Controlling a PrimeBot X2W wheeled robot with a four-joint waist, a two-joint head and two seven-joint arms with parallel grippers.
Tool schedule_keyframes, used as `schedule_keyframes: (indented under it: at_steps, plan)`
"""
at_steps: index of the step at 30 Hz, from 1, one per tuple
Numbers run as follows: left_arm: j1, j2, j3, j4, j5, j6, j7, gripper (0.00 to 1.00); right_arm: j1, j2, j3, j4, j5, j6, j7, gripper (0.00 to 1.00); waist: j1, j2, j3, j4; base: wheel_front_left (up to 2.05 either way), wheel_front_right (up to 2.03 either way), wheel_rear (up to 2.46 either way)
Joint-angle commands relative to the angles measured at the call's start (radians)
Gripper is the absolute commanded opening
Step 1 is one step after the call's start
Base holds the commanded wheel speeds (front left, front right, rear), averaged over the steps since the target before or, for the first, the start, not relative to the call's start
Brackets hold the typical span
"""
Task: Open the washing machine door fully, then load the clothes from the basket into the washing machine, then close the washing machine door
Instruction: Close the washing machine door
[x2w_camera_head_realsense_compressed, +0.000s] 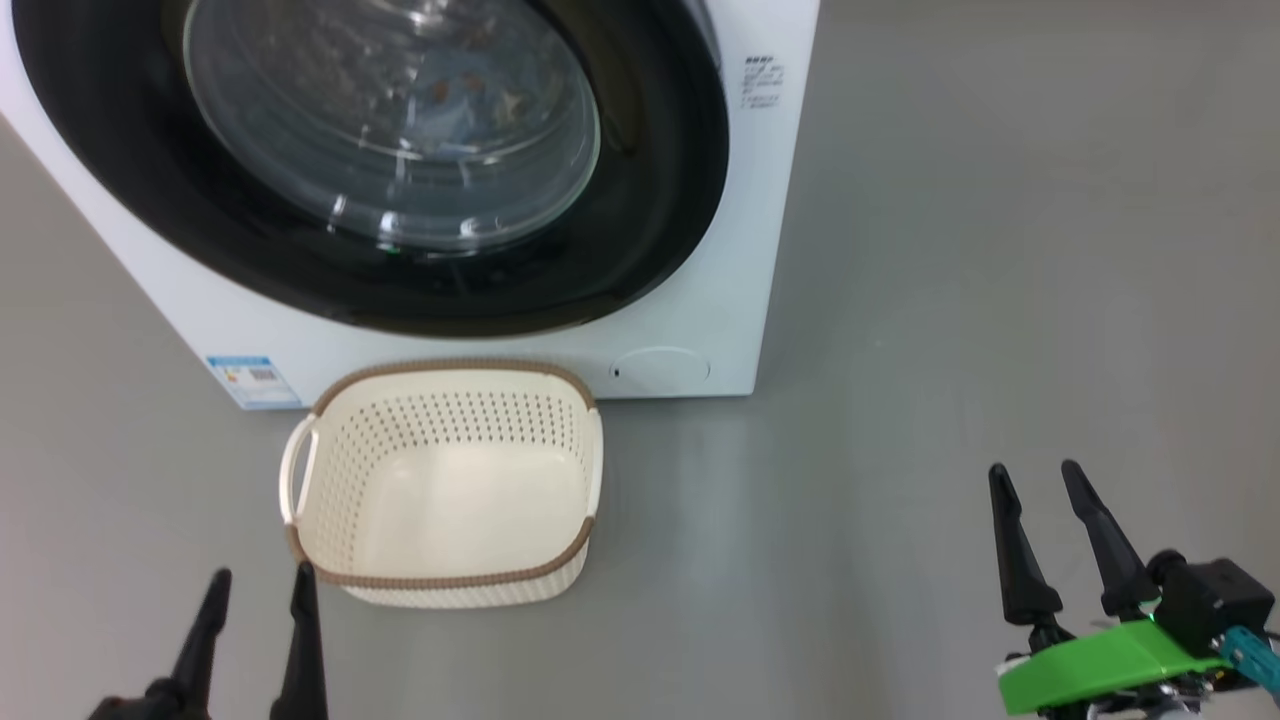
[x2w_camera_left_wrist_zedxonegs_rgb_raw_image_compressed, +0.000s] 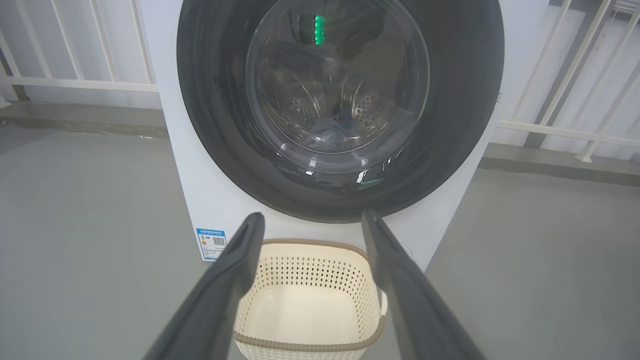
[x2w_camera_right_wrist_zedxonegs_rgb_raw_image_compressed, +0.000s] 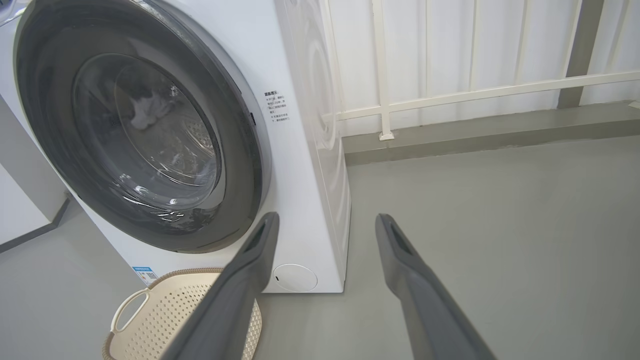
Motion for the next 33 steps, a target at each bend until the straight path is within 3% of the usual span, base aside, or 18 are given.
schedule_keyframes:
  at_steps: [1,33]
  plan:
    - [-0.008,0.02,0.029,-0.028,0.007,-0.002,-0.006,1.0,0.001,0.0,0.023,-0.028,-0.003,0.001,-0.005,1.0,0.0,0.0,-0.034,-0.021,0.0,0.0,0.0]
    - [0.09,0.016,0.041,-0.06,0.037,-0.002,-0.006,1.0,0.089,0.0,0.033,-0.066,0.001,0.001,-0.005,1.0,0.0,0.0,-0.12,-0.026,0.0,0.0,0.0]
